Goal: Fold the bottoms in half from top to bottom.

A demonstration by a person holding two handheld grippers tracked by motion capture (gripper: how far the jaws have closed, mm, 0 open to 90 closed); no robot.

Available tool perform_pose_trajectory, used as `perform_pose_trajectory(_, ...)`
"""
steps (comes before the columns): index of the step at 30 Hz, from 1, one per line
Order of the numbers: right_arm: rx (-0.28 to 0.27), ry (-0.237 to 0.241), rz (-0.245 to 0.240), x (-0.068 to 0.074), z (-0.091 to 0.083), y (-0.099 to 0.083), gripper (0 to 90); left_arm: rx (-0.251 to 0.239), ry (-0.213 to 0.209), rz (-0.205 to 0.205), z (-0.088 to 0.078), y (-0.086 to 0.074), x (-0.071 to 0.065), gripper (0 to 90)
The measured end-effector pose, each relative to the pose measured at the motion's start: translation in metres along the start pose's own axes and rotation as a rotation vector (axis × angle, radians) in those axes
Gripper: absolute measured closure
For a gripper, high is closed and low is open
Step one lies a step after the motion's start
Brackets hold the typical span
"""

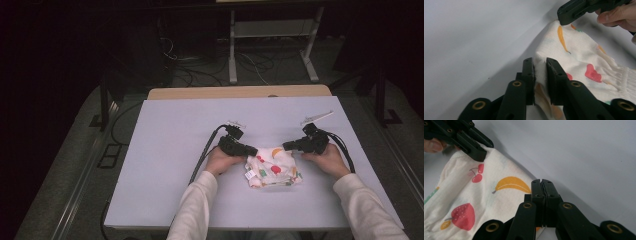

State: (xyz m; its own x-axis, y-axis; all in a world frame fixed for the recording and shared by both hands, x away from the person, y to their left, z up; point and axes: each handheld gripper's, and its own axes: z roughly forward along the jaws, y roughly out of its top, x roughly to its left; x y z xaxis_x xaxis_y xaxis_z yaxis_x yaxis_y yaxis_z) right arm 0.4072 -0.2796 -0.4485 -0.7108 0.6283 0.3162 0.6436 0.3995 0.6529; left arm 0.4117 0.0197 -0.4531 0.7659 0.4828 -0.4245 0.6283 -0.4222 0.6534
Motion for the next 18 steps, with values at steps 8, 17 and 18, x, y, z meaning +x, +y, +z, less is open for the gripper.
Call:
perform_pose_trajectory(8, -0.022, 0.007, 0.025, 0.001, -0.004, 0.001, 88.9, 0.008, 0.040, 0.082, -0.007, 0.001, -0.008, 81.8)
perform_pose_trajectory(17, -0.039, -0.035, 0.025, 0.016, 0.002, 0.017, 88.9, -0.004, 0.120, 0.108, -0.026, 0.005, -0.006, 81.9)
perform_pose_trajectory(18, -0.037, -0.035, 0.025, 0.018, 0.005, 0.019, 88.9, -0.004, 0.128, 0.110, -0.029, 0.006, -0.004, 81.9)
